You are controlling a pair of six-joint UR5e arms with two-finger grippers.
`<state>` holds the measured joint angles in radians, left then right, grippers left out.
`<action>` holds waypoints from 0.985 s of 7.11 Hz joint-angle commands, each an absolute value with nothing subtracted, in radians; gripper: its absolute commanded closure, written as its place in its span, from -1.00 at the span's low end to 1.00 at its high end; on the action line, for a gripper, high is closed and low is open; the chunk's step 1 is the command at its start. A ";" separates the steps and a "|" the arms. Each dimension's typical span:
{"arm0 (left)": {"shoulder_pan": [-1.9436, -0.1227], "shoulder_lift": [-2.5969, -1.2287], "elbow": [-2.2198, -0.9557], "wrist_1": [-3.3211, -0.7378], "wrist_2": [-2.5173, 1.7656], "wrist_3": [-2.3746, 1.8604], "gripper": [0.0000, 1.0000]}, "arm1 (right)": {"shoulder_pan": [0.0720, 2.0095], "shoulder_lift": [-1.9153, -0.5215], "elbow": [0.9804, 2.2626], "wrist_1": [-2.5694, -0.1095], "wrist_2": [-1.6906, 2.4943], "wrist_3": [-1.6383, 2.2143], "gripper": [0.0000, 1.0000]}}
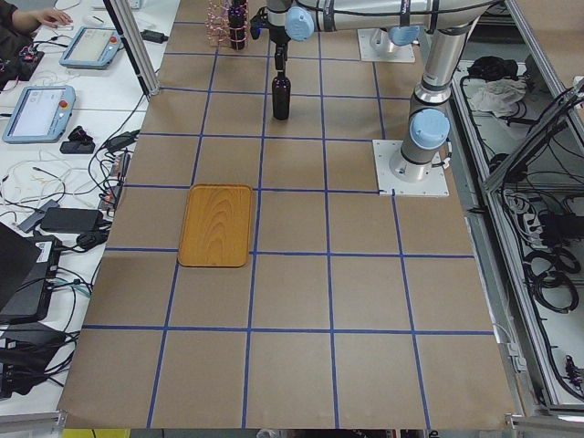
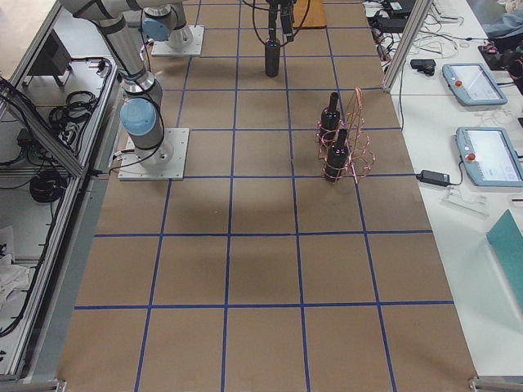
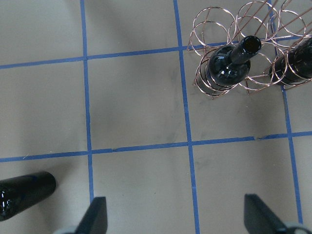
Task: Take wine from basket and place on tray
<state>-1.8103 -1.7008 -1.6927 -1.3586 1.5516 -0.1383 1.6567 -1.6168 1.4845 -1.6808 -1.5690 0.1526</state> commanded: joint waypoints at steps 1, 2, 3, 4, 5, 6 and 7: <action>-1.810 -1.706 -1.694 -1.358 1.552 -0.137 -0.31 | 1.646 -1.618 1.419 -1.583 -1.571 0.129 -1.00; -1.810 -1.707 -1.692 -1.370 1.552 -0.137 0.30 | 1.625 -1.606 1.379 -1.509 -1.568 0.126 -1.00; -1.809 -1.707 -1.690 -1.370 1.554 -0.137 0.99 | 1.614 -1.609 1.382 -1.502 -1.565 0.126 -1.00; -1.809 -1.709 -1.683 -1.370 1.555 -0.138 1.00 | 1.614 -1.614 1.385 -1.491 -1.572 0.126 -1.00; -1.806 -1.709 -1.678 -1.370 1.557 -0.138 1.00 | 1.614 -1.617 1.396 -1.488 -1.569 0.126 -1.00; -1.802 -1.707 -1.675 -1.370 1.560 -0.135 1.00 | 1.614 -1.617 1.402 -1.488 -1.568 0.127 -1.00; -1.796 -1.706 -1.654 -1.370 1.563 -0.123 1.00 | 1.614 -1.617 1.402 -1.488 -1.568 0.126 -1.00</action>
<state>-1.8023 -1.7074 -1.6719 -1.3698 1.5596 -0.1331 1.6142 -1.6161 1.3990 -1.4891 -1.5684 0.1265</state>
